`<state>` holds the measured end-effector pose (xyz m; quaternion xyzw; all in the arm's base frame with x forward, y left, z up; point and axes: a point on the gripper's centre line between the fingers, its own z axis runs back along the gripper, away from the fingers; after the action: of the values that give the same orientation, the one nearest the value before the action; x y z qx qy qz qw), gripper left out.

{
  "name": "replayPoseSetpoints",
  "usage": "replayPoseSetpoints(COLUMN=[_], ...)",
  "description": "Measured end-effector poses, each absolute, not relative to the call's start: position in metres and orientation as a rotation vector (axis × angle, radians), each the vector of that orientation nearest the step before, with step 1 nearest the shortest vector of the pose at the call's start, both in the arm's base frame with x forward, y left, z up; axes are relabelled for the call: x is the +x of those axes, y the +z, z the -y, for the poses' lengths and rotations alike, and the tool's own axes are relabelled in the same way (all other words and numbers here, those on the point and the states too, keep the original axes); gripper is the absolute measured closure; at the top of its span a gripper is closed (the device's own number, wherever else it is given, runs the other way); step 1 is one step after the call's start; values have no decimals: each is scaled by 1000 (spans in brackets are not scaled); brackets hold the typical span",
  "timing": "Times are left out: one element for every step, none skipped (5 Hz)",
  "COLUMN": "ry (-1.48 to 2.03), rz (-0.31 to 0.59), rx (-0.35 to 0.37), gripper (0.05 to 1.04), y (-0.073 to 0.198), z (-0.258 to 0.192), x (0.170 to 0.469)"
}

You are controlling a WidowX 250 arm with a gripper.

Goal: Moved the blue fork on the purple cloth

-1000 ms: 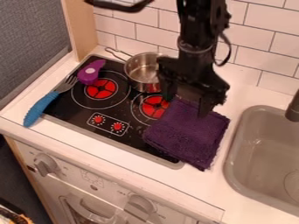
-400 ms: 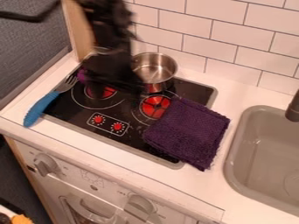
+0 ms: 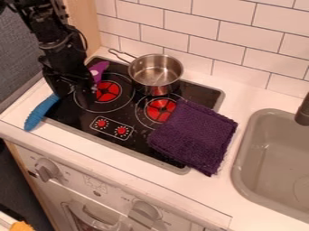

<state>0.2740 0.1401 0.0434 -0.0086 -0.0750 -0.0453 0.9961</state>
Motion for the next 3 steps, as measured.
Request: replayPoseSetpoints(ry=[-44,-9,6], rz=[151,133,91], rx=[-10,-24,-9], gripper=[85,85,85], y=[44,33,25], z=[-169,-176,-182], x=[269,263,263])
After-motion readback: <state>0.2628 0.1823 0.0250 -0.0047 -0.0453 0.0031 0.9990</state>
